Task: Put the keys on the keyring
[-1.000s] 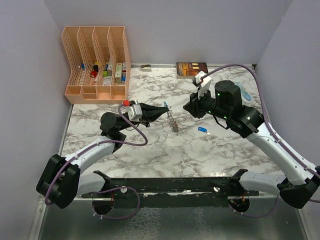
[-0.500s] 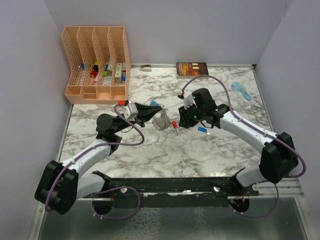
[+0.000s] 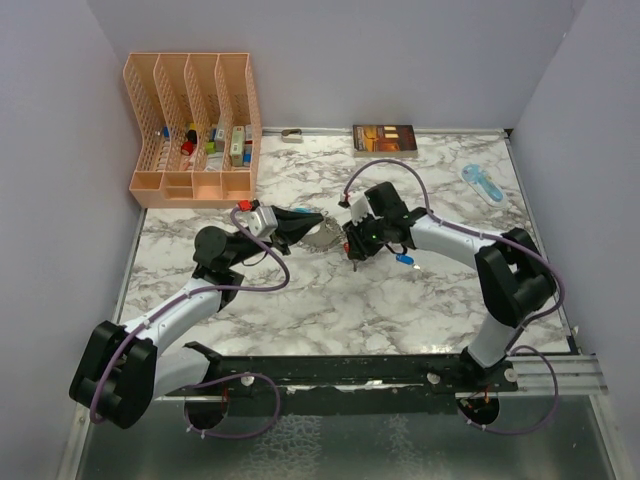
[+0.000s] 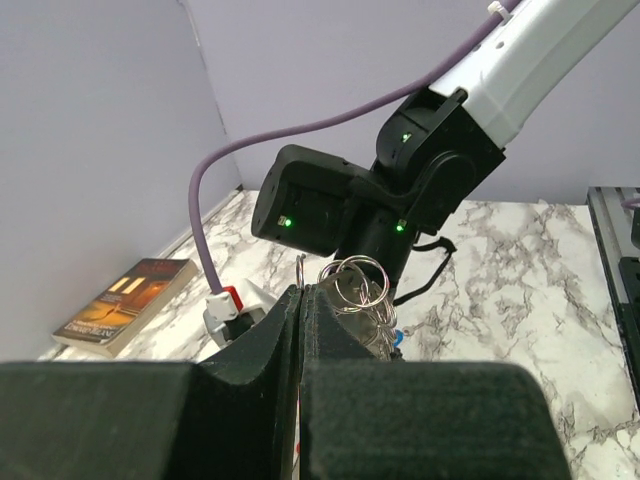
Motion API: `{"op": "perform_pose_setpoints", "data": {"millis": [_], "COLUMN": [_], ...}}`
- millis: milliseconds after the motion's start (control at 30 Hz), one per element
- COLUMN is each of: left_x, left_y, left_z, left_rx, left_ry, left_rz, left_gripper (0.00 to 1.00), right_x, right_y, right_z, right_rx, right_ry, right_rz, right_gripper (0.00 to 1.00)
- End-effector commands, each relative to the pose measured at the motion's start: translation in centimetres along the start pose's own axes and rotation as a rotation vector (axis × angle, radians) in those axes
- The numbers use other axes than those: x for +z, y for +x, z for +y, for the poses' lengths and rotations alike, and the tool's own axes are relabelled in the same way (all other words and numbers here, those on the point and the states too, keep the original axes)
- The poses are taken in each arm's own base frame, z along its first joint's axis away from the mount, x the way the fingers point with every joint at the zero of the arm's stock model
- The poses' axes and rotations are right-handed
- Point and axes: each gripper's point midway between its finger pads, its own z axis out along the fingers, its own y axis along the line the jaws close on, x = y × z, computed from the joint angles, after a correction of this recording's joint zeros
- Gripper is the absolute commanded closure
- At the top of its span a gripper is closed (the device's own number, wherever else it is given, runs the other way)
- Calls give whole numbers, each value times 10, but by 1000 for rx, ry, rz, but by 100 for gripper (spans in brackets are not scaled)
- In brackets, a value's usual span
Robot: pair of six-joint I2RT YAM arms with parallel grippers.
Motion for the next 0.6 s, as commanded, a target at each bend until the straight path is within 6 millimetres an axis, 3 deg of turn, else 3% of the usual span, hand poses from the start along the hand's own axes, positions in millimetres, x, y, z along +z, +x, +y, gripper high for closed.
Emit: {"op": "perform_pose_setpoints", "data": {"millis": [0,300,567], "left_x": [0,0,-1], "left_y": [-12,-12,-13], "left_z": [9,12,14], "left_rx": [41,41,44], "left_ry": [-31,-37,-44], "left_rz": [-28,-24,-24], "left_gripper": [100,100,100], "right_x": [11,26,33], "right_y": [-23,-20,-9], "right_z": [-7,-21,-22], "right_rx": [-61,-64,-52], "right_ry": [-17,-1,-14], "right_rz": [-63,-49,-13], "right_gripper": [68,68,70]}}
